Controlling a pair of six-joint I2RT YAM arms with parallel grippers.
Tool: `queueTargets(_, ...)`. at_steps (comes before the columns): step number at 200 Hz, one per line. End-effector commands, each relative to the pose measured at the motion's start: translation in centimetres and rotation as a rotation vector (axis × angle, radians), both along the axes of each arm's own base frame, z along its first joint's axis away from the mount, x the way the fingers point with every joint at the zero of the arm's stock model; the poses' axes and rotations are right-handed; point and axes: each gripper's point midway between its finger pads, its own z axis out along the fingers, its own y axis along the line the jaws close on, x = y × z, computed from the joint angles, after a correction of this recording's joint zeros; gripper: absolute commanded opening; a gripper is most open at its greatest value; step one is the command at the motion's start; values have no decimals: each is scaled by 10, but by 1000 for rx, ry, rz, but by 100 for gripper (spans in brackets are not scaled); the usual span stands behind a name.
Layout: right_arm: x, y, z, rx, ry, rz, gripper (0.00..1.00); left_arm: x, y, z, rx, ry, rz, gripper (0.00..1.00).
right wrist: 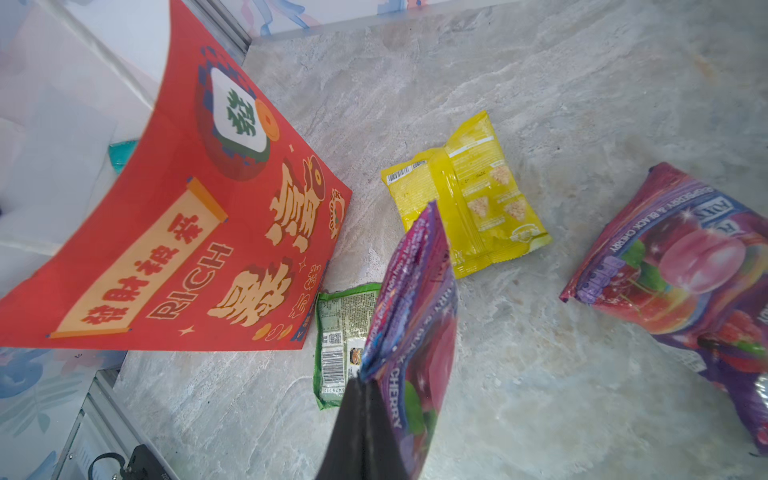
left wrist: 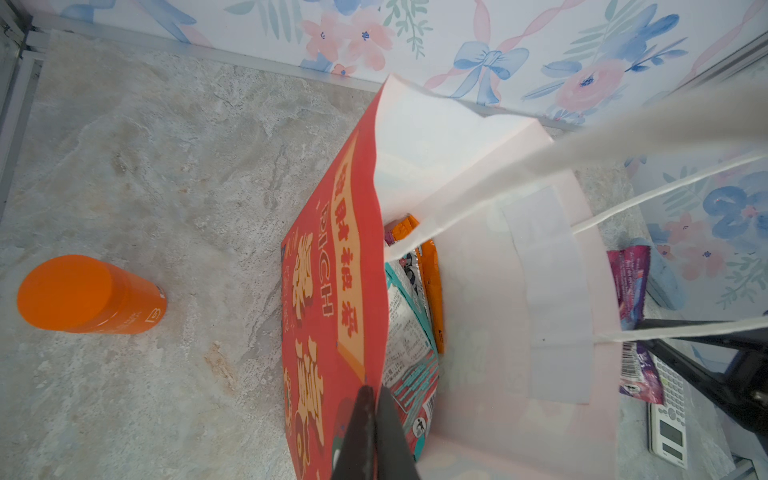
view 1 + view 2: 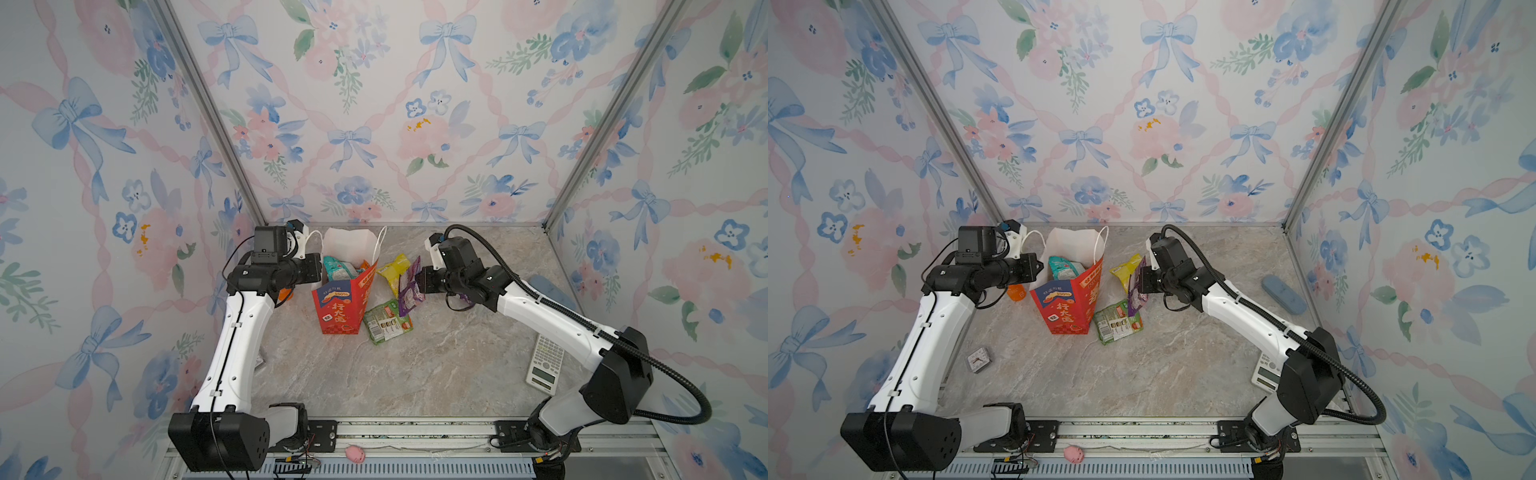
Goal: Place the snacks into the paper bag
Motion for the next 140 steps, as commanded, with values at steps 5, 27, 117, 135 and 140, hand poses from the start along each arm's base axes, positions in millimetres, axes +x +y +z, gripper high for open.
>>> queueTargets(5, -1, 0, 56, 35, -130, 15, 0, -3, -1, 7, -7, -24, -9, 0)
queueTargets(27, 3, -3, 84, 35, -199, 7, 0, -3, -1, 7, -8, -24, -8, 0)
queueTargets(117, 27, 8, 172, 38, -393, 35, 0, -3, -1, 9, -10, -28, -10, 0)
queueTargets(135, 32, 12, 190, 47, -434, 39, 0, -4, -2, 10, -10, -30, -11, 0)
queueTargets(140, 33, 13, 194, 49, -443, 41, 0, -4, -1, 10, -10, -30, -10, 0)
